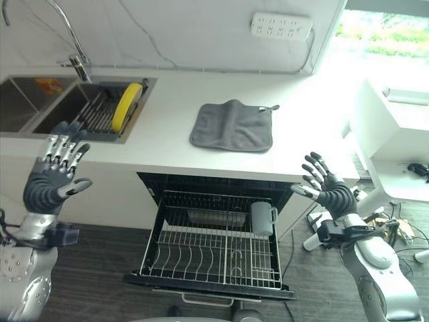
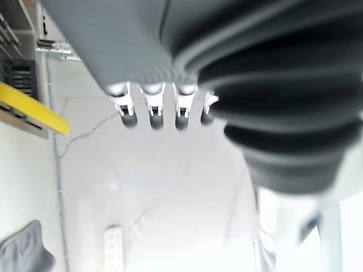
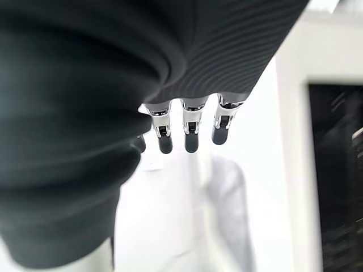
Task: Place the dishes in the dishwasher.
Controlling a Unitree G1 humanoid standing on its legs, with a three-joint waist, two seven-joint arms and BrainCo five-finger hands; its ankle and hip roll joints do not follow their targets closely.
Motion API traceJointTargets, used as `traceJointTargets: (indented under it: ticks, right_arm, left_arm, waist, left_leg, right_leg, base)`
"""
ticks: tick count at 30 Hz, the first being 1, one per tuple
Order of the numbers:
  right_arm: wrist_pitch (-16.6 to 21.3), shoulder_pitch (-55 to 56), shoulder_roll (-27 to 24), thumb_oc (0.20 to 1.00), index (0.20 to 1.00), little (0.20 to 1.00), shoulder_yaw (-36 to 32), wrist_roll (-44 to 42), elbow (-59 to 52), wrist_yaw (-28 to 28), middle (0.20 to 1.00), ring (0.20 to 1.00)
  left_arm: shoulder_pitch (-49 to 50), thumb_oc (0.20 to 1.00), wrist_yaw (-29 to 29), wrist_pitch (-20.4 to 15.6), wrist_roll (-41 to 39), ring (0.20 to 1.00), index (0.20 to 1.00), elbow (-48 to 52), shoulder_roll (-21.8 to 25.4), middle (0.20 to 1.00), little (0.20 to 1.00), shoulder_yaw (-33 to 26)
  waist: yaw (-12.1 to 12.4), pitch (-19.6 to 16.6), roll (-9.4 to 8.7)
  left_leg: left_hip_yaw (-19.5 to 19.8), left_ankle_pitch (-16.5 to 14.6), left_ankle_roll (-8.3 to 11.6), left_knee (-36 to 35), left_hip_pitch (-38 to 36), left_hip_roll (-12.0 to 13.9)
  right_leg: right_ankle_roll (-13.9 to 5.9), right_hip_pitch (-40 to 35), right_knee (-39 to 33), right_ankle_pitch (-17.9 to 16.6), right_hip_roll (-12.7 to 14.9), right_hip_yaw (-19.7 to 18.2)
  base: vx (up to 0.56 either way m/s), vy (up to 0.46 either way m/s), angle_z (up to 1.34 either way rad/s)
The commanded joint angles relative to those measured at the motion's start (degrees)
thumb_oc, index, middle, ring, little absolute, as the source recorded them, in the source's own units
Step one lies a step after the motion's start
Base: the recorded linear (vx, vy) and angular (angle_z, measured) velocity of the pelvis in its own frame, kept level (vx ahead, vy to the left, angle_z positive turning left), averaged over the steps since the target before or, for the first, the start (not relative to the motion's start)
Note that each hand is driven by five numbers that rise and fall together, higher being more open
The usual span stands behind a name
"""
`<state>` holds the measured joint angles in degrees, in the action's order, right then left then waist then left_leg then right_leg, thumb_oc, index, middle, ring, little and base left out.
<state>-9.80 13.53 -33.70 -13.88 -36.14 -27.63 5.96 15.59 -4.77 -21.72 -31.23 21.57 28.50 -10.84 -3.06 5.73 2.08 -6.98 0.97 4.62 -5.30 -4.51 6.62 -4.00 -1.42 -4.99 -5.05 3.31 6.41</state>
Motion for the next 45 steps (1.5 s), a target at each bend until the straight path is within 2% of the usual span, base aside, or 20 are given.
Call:
traceJointTargets:
  ticks: [1,5,6,7,8,10,12,17,18,20,21,22,26,30,33,35,36,40,43,45]
  right_arm:
    - [3.5,-6.5,-1.7,1.0,1.0,1.0,0.0,0.6,-0.1,-3.4,1.0,1.0]
    - [5.7,-8.1,-2.0,1.0,1.0,1.0,-1.6,0.5,0.5,-2.8,1.0,1.0]
    - [5.2,-9.2,-2.7,1.0,1.0,1.0,-1.8,-0.1,0.6,-2.3,1.0,1.0]
    - [4.8,-10.6,-3.4,1.0,1.0,1.0,-1.3,0.0,0.5,-2.9,1.0,1.0]
    - [5.3,-12.0,-4.7,1.0,1.0,1.0,-0.4,-0.9,1.6,-1.7,1.0,1.0]
    - [6.1,-9.7,-3.9,1.0,1.0,1.0,-1.1,-3.6,0.5,-3.0,1.0,1.0]
    - [9.2,-6.6,-1.0,1.0,1.0,1.0,-1.2,-3.1,-0.6,1.1,1.0,1.0]
    - [13.6,-9.8,1.8,1.0,1.0,1.0,0.7,-3.2,0.1,-3.4,1.0,1.0]
    - [13.0,-11.6,3.2,1.0,1.0,1.0,2.5,-0.9,-0.1,-3.8,1.0,1.0]
    - [13.0,-12.1,4.0,1.0,1.0,1.0,3.5,0.9,0.0,-3.9,1.0,1.0]
    - [13.7,-11.5,3.9,1.0,1.0,1.0,4.2,1.8,0.6,-3.8,1.0,1.0]
    - [13.8,-11.2,3.7,1.0,1.0,1.0,4.1,2.0,0.6,-4.1,1.0,1.0]
    - [14.0,-10.5,3.6,1.0,1.0,1.0,3.9,4.0,0.6,-4.7,1.0,1.0]
    - [12.1,-10.5,2.1,1.0,1.0,1.0,2.9,6.1,0.8,-6.7,1.0,1.0]
    - [12.4,-10.1,0.2,1.0,1.0,1.0,2.1,4.7,0.9,-3.7,1.0,1.0]
    - [11.5,-9.6,0.5,1.0,1.0,1.0,1.7,5.7,0.4,-4.1,1.0,1.0]
    - [11.6,-9.9,0.5,1.0,1.0,1.0,1.9,6.6,0.8,-4.6,1.0,1.0]
    - [11.5,-10.8,-1.6,1.0,1.0,1.0,1.3,8.5,0.8,-5.5,1.0,1.0]
    - [12.8,-9.9,-0.5,1.0,1.0,1.0,0.3,5.5,0.5,-5.6,1.0,1.0]
    - [13.7,-9.2,2.1,1.0,1.0,1.0,0.7,8.8,0.4,-7.5,1.0,1.0]
  left_arm:
    - [-5.7,1.0,-1.0,-3.6,-3.1,1.0,1.0,0.6,2.0,1.0,1.0,1.5]
    - [-6.5,1.0,-3.1,-4.4,-3.5,1.0,1.0,1.0,0.3,1.0,1.0,2.3]
    - [-6.2,1.0,-3.2,-4.4,-2.6,1.0,1.0,1.0,-0.3,1.0,1.0,2.4]
    - [-6.9,1.0,-2.6,-3.5,-1.3,1.0,1.0,1.1,-0.6,1.0,1.0,2.7]
    - [-8.3,1.0,-1.8,-2.3,-0.8,1.0,1.0,0.6,0.3,1.0,1.0,2.9]
    - [-9.8,1.0,-3.2,-0.5,-0.7,1.0,1.0,-0.3,2.7,1.0,1.0,3.6]
    - [-9.6,1.0,-3.0,-1.6,-0.8,1.0,1.0,-1.4,4.9,1.0,1.0,2.4]
    - [-8.9,1.0,-4.5,-2.7,-2.8,1.0,1.0,-2.2,3.6,1.0,1.0,1.4]
    - [-10.3,1.0,-1.9,-1.8,-0.6,1.0,1.0,-3.3,2.3,1.0,1.0,2.9]
    - [-10.7,1.0,-0.9,-1.2,-0.7,1.0,1.0,-3.6,2.4,1.0,1.0,3.1]
    - [-10.7,1.0,-1.0,-0.1,-2.0,1.0,1.0,-3.6,2.8,1.0,1.0,2.3]
    - [-10.6,1.0,-1.3,0.2,-2.4,1.0,1.0,-3.4,2.8,1.0,1.0,2.0]
    - [-9.9,1.0,-3.3,1.1,-3.5,1.0,1.0,-3.2,2.2,1.0,1.0,1.7]
    - [-10.5,1.0,-3.3,1.5,-4.6,1.0,1.0,-1.6,1.2,1.0,1.0,4.5]
    - [-9.6,1.0,-1.8,0.6,-4.8,1.0,1.0,-1.4,0.0,1.0,1.0,3.3]
    - [-8.4,1.0,-4.4,-0.3,-5.4,1.0,1.0,-2.3,-0.9,1.0,1.0,4.0]
    - [-8.4,1.0,-5.0,-1.3,-5.4,1.0,1.0,-3.0,-0.9,1.0,1.0,4.4]
    - [-7.8,1.0,-6.0,-0.9,-6.8,1.0,1.0,-2.8,-0.5,1.0,1.0,3.6]
    - [-10.2,1.0,-5.9,1.2,-7.5,1.0,1.0,-3.4,0.2,1.0,1.0,3.3]
    - [-13.6,1.0,-6.8,4.7,-4.6,1.0,1.0,-2.8,0.2,1.0,1.0,4.6]
  waist:
    - [-1.3,1.4,-2.26]
    - [-1.6,2.2,-3.28]
    - [-0.9,2.6,-4.14]
    - [-0.2,3.0,-4.65]
    - [0.1,3.5,-5.15]
    - [-0.8,3.7,-5.34]
    - [-0.8,4.3,-6.15]
    - [1.1,2.7,-4.38]
    - [1.5,1.0,-5.9]
    - [2.3,0.3,-6.58]
    - [3.8,-1.1,-7.11]
    - [3.8,-1.2,-6.87]
    - [3.6,-0.4,-5.26]
    - [0.7,0.2,-4.4]
    - [0.4,-0.6,-3.45]
    - [0.0,-1.3,-2.25]
    - [-0.2,-1.2,-1.82]
    - [0.2,-1.4,-1.35]
    - [0.9,-1.9,-2.54]
    - [1.3,-1.1,-2.83]
  left_leg:
    - [-10.1,2.0,-0.6,0.8,-1.9,-1.9]
    - [-8.8,-1.3,-1.01,6.8,-1.8,-1.6]
    - [-3.6,0.1,0.43,9.0,-1.0,1.6]
    - [-0.1,1.0,0.54,9.8,-0.4,1.6]
    - [2.9,-2.0,-0.72,8.5,-1.0,0.2]
    - [0.3,-2.1,-1.73,5.6,-2.7,-0.2]
    - [-0.5,-2.3,-2.68,4.7,-2.8,-2.1]
    - [-2.1,0.0,-5.46,0.5,-1.3,-4.6]
    - [-3.1,0.2,-6.26,0.3,0.6,-7.9]
    - [-4.7,0.5,-6.29,0.3,1.6,-8.8]
    - [-6.2,2.0,-5.6,0.5,4.3,-9.7]
    - [-6.2,2.7,-5.1,0.8,5.2,-9.8]
    - [-8.2,2.7,-4.52,5.1,8.2,-9.2]
    - [-16.0,3.6,-1.24,7.5,8.0,-2.1]
    - [-7.6,5.4,0.76,3.1,5.5,1.3]
    - [-8.8,11.5,4.43,0.3,6.7,8.0]
    - [-9.8,12.7,4.99,0.3,7.4,8.9]
    - [-11.0,10.3,4.31,0.3,7.5,7.3]
    - [-8.0,6.6,1.2,0.3,5.1,1.4]
    - [-4.8,4.3,-2.71,0.3,2.9,-3.2]
  right_leg:
    - [-0.94,-4.3,0.0,2.3,1.6,3.8]
    - [-1.16,-4.7,0.0,1.0,2.9,1.1]
    - [-0.41,-5.3,0.0,0.7,2.5,-2.3]
    - [-0.47,-5.2,0.0,0.1,2.5,-4.0]
    - [-1.45,-4.8,1.4,0.2,3.5,-6.1]
    - [-4.66,-2.2,3.9,-1.4,6.3,-5.8]
    - [-6.28,1.5,5.7,-6.9,7.3,-3.3]
    - [-3.27,2.4,22.1,0.1,-3.0,-0.1]
    - [-3.3,0.5,21.4,-0.9,-7.8,-2.1]
    - [-3.31,-1.5,17.9,-0.9,-7.8,-0.9]
    - [-1.88,-7.6,7.7,2.5,-6.5,0.5]
    - [-0.94,-8.8,4.8,3.2,-7.0,-1.1]
    - [1.43,-9.8,0.5,5.4,-6.9,-0.9]
    - [1.89,-8.4,0.0,5.5,-3.5,5.0]
    - [1.98,-5.3,0.0,4.3,-2.7,2.3]
    - [1.94,-5.6,0.0,4.9,-2.1,4.2]
    - [1.86,-5.9,0.0,5.0,-1.7,5.4]
    - [-0.08,-7.7,0.0,4.7,1.3,7.3]
    - [-3.96,-8.3,3.2,1.9,5.5,6.7]
    - [-4.08,-2.9,16.3,-2.3,9.5,6.6]
  base:
    - [-0.12,0.424,0.37]
    - [-0.07,0.469,0.35]
    - [-0.02,0.507,-0.19]
    - [-0.03,0.618,-0.41]
    - [-0.09,0.526,-0.99]
    - [-0.22,0.437,-1.53]
    - [-0.35,0.217,-0.78]
    - [-0.31,0.26,-0.79]
    - [-0.21,0.127,0.03]
    - [-0.11,-0.009,0.12]
    - [-0.06,-0.115,-0.05]
    - [-0.08,-0.162,-0.21]
    - [-0.1,-0.095,0.38]
    - [-0.13,0.08,0.5]
    - [-0.01,0.287,0.06]
    - [0.17,0.512,-0.24]
    - [0.16,0.495,0.49]
    - [0.21,0.604,0.41]
    - [0.25,0.708,0.19]
    - [0.26,0.738,0.48]
